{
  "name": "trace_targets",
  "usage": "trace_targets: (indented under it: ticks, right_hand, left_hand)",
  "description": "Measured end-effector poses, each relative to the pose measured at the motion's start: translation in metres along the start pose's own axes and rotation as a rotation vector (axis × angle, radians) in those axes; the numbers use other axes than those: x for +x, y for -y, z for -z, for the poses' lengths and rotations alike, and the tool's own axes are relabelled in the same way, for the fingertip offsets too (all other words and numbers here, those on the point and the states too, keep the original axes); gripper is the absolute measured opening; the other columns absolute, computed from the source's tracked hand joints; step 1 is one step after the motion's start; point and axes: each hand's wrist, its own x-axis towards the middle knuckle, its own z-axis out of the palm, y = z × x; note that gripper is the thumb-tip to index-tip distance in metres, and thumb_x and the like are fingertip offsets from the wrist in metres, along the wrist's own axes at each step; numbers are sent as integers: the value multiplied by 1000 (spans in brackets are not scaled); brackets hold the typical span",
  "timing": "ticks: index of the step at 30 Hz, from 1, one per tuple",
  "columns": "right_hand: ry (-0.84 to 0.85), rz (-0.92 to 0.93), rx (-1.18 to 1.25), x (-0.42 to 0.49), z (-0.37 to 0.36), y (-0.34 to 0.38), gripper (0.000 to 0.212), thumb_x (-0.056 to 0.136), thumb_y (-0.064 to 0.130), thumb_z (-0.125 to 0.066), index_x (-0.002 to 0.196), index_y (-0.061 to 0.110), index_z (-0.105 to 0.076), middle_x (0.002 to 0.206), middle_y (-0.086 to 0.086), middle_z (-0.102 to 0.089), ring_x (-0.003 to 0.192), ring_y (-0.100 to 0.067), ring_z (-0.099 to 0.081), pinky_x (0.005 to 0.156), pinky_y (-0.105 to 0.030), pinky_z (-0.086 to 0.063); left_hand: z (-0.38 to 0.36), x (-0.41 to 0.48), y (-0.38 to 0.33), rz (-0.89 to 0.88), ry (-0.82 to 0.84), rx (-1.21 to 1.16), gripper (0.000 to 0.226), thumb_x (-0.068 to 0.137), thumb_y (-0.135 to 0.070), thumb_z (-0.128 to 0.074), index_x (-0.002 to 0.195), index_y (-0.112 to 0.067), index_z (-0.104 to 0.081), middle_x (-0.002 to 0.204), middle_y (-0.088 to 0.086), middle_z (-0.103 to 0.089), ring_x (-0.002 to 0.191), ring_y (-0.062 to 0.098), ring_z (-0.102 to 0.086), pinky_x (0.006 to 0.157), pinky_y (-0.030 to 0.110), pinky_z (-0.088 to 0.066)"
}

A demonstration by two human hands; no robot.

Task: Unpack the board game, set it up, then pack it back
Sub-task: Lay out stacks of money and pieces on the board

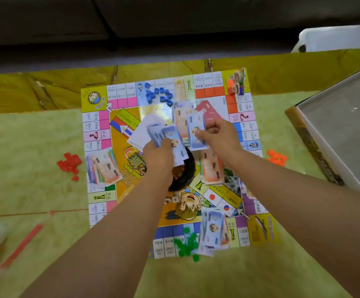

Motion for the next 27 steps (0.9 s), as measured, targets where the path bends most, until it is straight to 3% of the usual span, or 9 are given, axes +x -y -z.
trace_targets:
  ticks: [3,5,8,11,14,18,22,25,27]
  right_hand:
    - [-14,-12,-71,22,-19,10,24,86,20,-72,93,3,-57,71,-5,-54,65,-14,-57,63,-25,-46]
    - [-58,-6,-158,36,-27,12,20,86,20,-72,90,11,-55,71,2,-53,72,-17,-57,71,-29,-47]
    - [-103,-14,-301,49,-35,12,22,86,16,-72,81,18,-50,83,-2,-56,85,-21,-56,82,-35,-49]
    - [-168,-8,-360,51,-37,8,39,82,16,-75,111,9,-49,113,-12,-54,96,-25,-55,85,-39,-49]
    - [-224,103,-347,43,-39,6,50,81,19,-75,120,10,-43,116,-7,-44,99,-24,-52,85,-38,-47]
    - [2,150,-149,17,-44,13,22,90,29,-64,106,14,-58,92,2,-54,83,-15,-55,78,-29,-47]
    - [225,159,-79,-10,-44,11,27,90,36,-66,95,10,-66,83,-2,-62,73,-8,-56,69,-22,-46]
    - [310,142,-80,-26,-41,6,28,87,36,-69,94,10,-63,86,-11,-62,75,-14,-56,69,-28,-48]
    - [325,167,-147,-35,-42,1,20,87,29,-71,90,11,-63,84,-10,-64,76,-21,-60,73,-36,-53]
  left_hand:
    - [8,20,-6,-29,-10,-46,25,93,-11,-58,70,-17,-49,67,7,-47,59,22,-47,56,29,-42]
    - [10,28,-9,-17,11,-76,22,91,-12,-61,73,-21,-54,74,9,-57,70,28,-59,66,41,-53]
    - [10,39,-8,-6,55,-111,16,89,-11,-65,78,-20,-59,76,7,-62,67,26,-63,65,39,-56]
    - [11,42,-6,-17,78,-136,5,88,-10,-67,90,-13,-64,82,9,-67,68,24,-66,63,38,-58]
    - [11,40,-4,-20,92,-168,8,88,-8,-67,91,-15,-64,80,6,-67,70,23,-66,62,35,-58]
    - [14,30,-4,-33,92,-214,11,88,-5,-66,97,-11,-63,80,6,-67,67,21,-66,56,31,-58]
    - [21,17,5,-14,26,-271,11,87,-3,-67,88,-13,-63,76,6,-66,63,22,-65,60,35,-58]
    - [30,5,17,16,10,-289,9,87,-9,-69,93,-11,-63,88,14,-69,75,31,-69,70,46,-60]
    - [38,-8,26,-3,2,-292,11,89,-10,-67,99,-9,-63,87,11,-68,71,27,-68,67,40,-59]
